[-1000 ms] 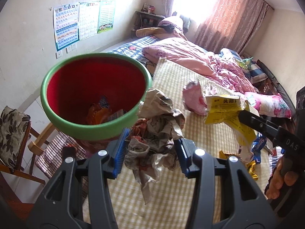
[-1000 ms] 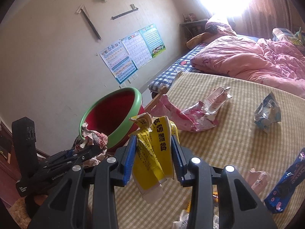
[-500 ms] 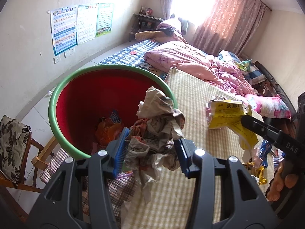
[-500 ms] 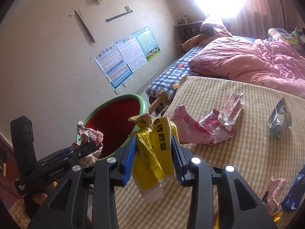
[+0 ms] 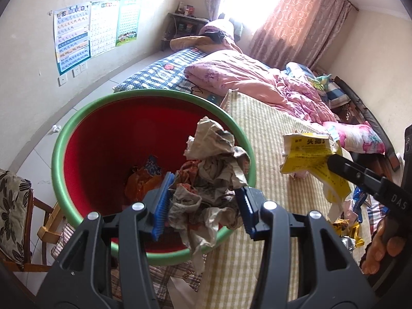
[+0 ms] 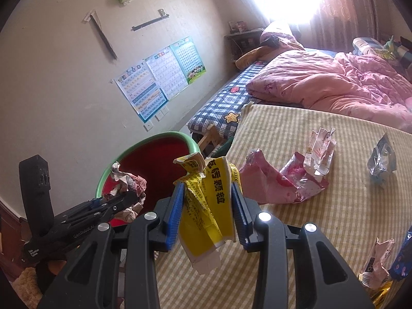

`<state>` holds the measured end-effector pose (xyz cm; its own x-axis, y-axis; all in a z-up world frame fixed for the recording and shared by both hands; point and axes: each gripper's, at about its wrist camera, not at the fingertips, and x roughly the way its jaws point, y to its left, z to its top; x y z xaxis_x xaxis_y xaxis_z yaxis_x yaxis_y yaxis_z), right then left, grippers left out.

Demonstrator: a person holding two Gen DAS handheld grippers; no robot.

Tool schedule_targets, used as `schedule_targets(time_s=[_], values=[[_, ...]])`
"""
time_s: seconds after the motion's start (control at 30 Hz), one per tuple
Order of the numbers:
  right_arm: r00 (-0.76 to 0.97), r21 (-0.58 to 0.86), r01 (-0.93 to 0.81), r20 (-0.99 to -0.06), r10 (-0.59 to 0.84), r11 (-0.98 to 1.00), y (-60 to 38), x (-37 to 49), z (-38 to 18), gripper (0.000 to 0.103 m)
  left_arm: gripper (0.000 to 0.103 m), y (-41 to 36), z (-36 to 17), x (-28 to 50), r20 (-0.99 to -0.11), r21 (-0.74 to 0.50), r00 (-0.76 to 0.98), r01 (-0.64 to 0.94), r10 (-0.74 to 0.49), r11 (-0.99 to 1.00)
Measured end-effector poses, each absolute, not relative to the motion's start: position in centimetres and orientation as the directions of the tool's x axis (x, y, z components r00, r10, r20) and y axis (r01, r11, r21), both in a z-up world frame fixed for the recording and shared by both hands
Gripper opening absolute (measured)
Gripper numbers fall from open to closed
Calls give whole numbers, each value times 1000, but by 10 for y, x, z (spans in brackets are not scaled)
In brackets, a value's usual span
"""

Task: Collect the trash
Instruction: 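Carry both items over the red bucket and open both tools to release them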

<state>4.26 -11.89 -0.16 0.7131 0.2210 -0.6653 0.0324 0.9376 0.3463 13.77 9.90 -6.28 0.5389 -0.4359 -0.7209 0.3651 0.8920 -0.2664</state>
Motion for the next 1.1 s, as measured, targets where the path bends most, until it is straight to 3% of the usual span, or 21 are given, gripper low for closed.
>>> schedule_targets(time_s=[1.1], values=[[702, 305, 47, -687, 186, 951, -74, 83, -1, 36, 45, 129, -79, 174, -740, -275, 507, 373, -442, 886]])
